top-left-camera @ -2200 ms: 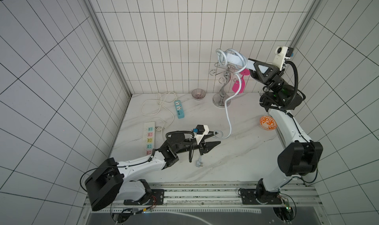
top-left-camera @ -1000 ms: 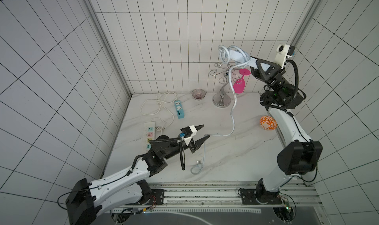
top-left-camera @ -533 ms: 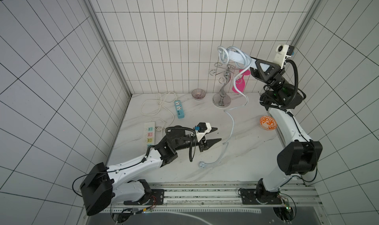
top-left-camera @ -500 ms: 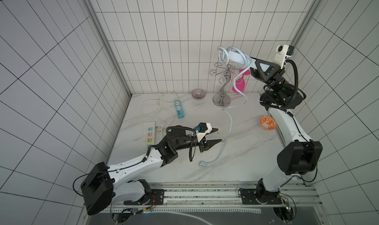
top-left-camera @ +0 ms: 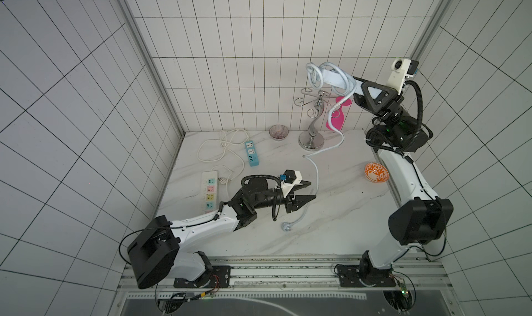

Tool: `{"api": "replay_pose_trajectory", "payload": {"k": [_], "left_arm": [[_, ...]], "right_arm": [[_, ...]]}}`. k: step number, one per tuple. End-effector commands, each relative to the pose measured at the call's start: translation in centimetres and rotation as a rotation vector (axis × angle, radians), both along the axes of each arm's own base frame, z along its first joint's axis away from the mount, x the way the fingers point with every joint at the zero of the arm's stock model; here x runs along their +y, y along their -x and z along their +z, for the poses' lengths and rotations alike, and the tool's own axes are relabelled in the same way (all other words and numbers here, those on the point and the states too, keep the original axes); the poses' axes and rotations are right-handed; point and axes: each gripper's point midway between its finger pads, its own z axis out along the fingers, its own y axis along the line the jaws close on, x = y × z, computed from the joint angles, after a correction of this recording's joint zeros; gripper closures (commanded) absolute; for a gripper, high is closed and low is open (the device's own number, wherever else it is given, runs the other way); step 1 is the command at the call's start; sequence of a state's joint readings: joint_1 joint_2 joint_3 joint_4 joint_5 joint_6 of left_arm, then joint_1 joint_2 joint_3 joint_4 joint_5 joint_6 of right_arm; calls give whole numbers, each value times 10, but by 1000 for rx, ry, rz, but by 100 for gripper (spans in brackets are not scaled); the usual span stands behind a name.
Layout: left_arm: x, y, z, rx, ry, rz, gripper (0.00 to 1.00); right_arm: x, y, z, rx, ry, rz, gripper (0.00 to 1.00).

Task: Wrap the cord around the power strip
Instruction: Wrap the power cord around the power strip.

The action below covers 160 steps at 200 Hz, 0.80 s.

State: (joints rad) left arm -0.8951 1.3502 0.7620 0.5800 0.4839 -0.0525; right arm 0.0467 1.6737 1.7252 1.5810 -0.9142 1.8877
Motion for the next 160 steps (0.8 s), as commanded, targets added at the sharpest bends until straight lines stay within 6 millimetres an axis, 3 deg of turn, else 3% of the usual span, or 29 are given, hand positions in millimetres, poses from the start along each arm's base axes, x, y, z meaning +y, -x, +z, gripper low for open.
{"api": "replay_pose_trajectory", "payload": {"k": [1,42,102,160], "left_arm": [[8,-7,7,-24,34,74,48],[-5,-7,7,16,53,16,47],[-29,13,-1,91,66,-135,47],[-42,16,-7,116,60,-166,47]], "right_arm": [[-9,85,21,-332,-68,63,100],[-8,90,24,-344,-71,70,100],[-6,92,24,-355,-64,71,100],[-4,91,22,-353,-61,70,100]]}}
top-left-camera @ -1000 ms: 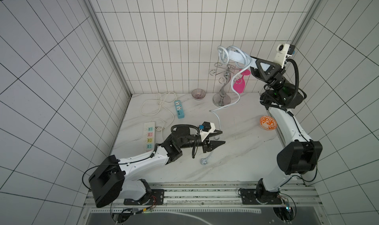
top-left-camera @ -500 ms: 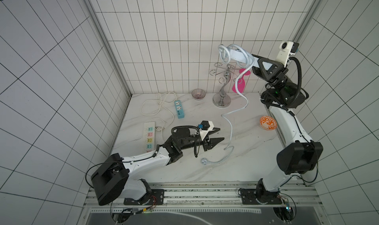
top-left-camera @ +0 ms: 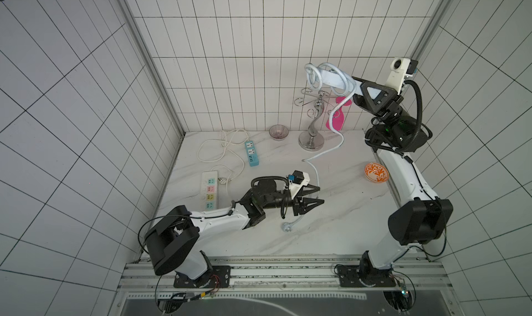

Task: Wrap the cord around the power strip
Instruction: Wrap the power cord around the power strip.

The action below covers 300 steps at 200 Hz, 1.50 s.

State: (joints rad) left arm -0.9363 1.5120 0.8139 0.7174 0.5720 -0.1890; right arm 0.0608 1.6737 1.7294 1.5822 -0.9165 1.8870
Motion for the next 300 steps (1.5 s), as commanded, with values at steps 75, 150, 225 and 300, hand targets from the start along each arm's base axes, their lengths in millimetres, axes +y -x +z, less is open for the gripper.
{"api": "replay_pose_trajectory", "payload": {"k": [75,150,225,300], "left_arm": [[9,2,2,-8,14,51,48],[26,-5,-4,-20,-20,152,47],[7,-21,-13,42,42,157,47],[-9,-23,-19,69,58,99,69]], "right_arm": [[-7,87,20,-353,-47,49,100],[-8,87,19,-354,-59,41,100],[-6,102,25,-386,-53,58,100],[-2,102,23,-384,-45,66,100]]}}
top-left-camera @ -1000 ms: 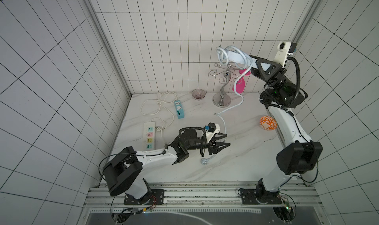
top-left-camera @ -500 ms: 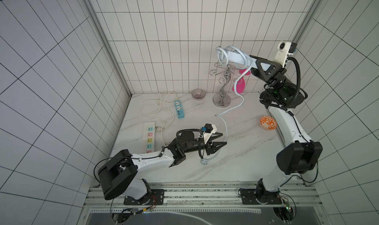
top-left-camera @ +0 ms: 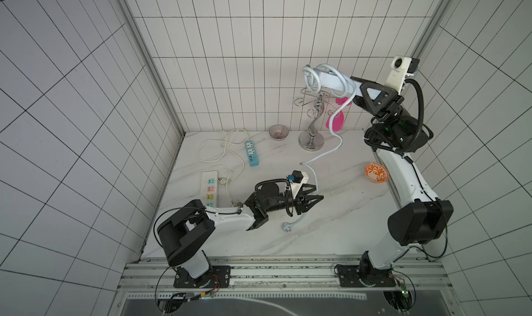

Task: Wrap the cord around the power strip
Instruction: Wrap the power cord around the power strip.

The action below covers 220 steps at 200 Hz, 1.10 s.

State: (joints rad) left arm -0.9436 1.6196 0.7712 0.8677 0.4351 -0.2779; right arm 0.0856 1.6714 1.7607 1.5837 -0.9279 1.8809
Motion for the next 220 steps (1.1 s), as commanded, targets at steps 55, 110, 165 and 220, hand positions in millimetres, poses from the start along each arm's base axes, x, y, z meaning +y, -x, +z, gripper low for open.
{"api": "replay_pose_trajectory", "payload": {"k": [55,110,165,220], "left_arm": [[34,-42,6,32,-27,47,99],[77,-105,3,60,-202,168,100],[144,-176,10,95,-326,436,100],[265,-231,69,89,-323,818,99]], "right_arm": [[20,123,6,-430,82,99,100],[67,173,-10,-542,168,287,100],[103,203,-49,-558,297,431,100],[130,203,-122,-462,467,463,100]]}}
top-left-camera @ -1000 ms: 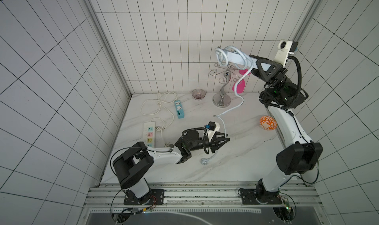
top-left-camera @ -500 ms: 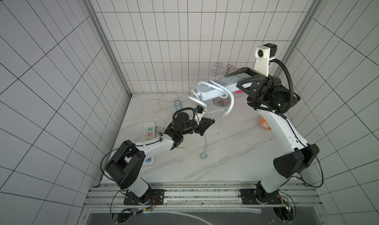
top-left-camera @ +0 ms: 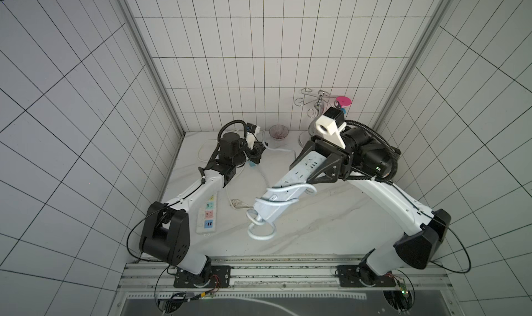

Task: Wrap the cord around the power strip
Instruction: Wrap the power cord around the power strip.

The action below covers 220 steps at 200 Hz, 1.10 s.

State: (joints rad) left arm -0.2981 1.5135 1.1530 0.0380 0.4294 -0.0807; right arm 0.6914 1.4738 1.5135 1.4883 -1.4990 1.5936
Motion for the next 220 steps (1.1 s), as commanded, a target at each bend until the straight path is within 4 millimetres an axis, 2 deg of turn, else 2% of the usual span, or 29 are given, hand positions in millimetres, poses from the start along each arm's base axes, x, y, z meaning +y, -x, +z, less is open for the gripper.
{"api": "replay_pose_trajectory", "payload": {"k": [1,28,65,111,157,193,220], "left_arm": [[53,-13,34,-35,-43,191,99],[84,-13,61,-83,-95,308,98],[100,5,94,-145,-122,371,97],[107,31,132,-216,-114,392,97],[90,49,157,-265,-114,348,96],[73,63,172,-286,-113,301,95],[60,72,174,-292,-116,269,95]], "right_arm": [[-3,15,-21,-117,-49,-8,100],[5,-4,-56,-49,24,-67,100],[5,-54,-107,81,114,-192,100],[8,-120,-162,212,191,-351,100],[27,-187,-227,281,375,-528,100],[43,-228,-254,316,418,-648,100],[50,-256,-269,331,443,-753,100]]}}
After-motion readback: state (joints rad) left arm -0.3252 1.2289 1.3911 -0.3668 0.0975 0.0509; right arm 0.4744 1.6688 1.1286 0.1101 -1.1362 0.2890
